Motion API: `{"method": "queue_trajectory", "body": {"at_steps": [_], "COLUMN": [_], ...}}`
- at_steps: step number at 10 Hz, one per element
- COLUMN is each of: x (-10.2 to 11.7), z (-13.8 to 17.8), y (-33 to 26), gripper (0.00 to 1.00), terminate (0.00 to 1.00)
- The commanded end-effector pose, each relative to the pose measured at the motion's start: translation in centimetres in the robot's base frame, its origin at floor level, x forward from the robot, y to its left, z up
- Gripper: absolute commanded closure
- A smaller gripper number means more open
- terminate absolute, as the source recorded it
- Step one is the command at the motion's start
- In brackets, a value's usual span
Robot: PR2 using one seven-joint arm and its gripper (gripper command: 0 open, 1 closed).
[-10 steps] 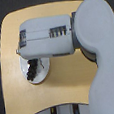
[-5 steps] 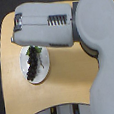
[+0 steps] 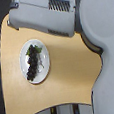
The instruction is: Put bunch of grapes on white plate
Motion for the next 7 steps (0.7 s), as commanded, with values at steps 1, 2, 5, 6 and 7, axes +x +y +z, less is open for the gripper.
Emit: {"method": "queue_trajectory", "body": {"at_steps": [1,2,5,6,7], "x": [1.4,1.3,0.4,-0.1,-0.4], "z": [4.7,4.6,4.5,4.3,4.0], "y": [-8.1,-11.8,-20.8,-24.0,-27.1], "gripper": [0.00,0.00,0.00,0.00,0.00], "terminate": [0.00,0.00,0.00,0.00,0.00]}}
